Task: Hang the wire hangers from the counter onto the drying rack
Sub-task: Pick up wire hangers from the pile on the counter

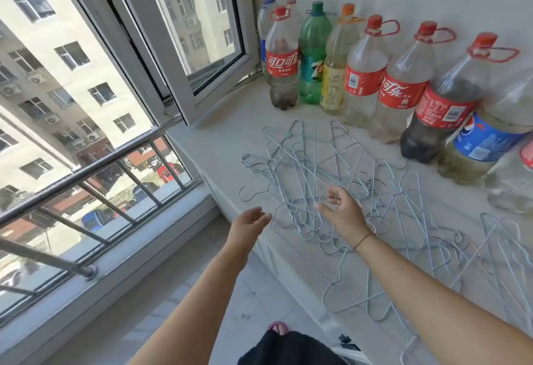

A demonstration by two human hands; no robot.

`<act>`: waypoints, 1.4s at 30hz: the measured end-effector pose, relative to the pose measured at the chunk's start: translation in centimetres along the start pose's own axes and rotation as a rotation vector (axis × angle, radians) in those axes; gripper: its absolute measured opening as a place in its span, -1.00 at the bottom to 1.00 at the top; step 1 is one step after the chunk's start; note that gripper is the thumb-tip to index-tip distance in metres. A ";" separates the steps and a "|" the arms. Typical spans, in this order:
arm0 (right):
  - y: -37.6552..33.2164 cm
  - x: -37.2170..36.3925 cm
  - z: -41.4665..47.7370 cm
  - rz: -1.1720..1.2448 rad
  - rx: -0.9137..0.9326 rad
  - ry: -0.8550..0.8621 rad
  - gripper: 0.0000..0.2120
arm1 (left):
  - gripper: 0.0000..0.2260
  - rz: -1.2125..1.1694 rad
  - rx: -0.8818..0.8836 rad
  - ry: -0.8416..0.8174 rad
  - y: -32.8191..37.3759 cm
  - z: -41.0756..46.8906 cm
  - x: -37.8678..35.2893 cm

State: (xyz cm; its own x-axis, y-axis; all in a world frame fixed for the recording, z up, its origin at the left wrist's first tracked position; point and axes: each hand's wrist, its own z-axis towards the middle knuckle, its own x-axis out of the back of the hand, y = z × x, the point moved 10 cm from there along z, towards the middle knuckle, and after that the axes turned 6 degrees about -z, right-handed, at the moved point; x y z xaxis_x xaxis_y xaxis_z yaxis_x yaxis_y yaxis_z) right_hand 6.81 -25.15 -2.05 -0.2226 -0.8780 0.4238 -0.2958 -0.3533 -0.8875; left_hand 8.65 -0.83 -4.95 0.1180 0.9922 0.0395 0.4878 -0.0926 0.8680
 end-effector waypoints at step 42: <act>3.0 -2.0 9.1 -0.268 -0.293 0.225 -0.73 | -0.86 -0.295 -0.041 -0.102 10.0 7.2 -0.9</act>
State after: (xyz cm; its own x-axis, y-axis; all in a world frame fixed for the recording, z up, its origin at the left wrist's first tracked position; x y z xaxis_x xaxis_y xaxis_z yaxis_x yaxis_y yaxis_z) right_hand 14.84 -27.43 -7.18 -0.2890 -0.6645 0.6892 -0.6136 -0.4240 -0.6661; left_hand 19.67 -3.29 0.15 0.0637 0.9620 -0.2656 0.4787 0.2041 0.8539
